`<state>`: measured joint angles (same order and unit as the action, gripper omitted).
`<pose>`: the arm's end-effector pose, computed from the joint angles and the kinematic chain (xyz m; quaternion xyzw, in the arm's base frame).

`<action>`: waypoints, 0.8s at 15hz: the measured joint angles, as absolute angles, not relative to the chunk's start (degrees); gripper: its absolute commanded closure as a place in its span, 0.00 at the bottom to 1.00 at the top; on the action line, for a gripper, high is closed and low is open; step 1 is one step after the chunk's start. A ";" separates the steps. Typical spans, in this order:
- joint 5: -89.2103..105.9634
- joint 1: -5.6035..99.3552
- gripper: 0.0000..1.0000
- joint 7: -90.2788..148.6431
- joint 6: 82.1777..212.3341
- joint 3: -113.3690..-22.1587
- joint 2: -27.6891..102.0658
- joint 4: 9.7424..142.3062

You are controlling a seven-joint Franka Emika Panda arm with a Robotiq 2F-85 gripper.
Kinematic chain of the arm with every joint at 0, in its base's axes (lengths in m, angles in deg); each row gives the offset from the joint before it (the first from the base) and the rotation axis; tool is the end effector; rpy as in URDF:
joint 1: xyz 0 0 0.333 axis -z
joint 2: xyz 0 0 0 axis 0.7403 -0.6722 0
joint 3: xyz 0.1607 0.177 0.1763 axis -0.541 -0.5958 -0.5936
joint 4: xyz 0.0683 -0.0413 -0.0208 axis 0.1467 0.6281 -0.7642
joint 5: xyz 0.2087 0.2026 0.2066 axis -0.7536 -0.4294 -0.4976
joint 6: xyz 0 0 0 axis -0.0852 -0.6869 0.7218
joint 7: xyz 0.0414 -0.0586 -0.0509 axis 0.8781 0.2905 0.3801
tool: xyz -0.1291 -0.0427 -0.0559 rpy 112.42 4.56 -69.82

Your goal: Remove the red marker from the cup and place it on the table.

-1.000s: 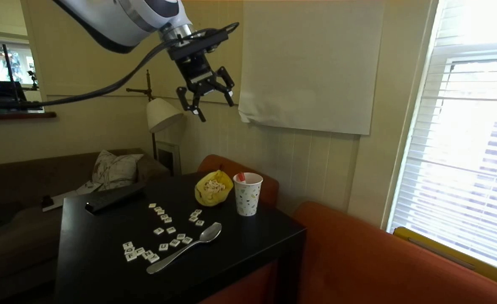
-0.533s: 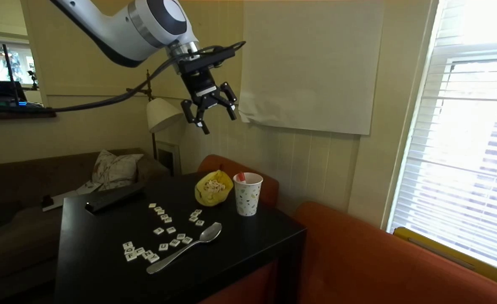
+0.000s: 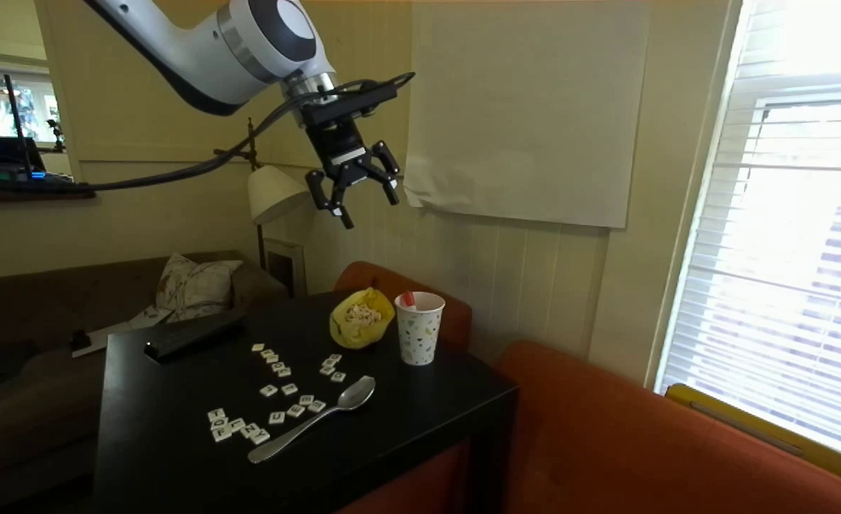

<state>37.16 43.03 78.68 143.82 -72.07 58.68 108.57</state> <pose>0.5170 0.0181 0.4141 0.8006 0.5484 0.0125 0.2412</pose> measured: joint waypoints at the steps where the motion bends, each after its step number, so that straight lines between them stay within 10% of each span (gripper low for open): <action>1: 37.16 43.03 0.00 78.51 143.69 -72.26 58.22 108.46; 12: 40.87 43.03 0.00 74.15 138.50 -73.50 46.00 99.57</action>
<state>40.87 43.03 74.15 138.50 -73.50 46.00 99.57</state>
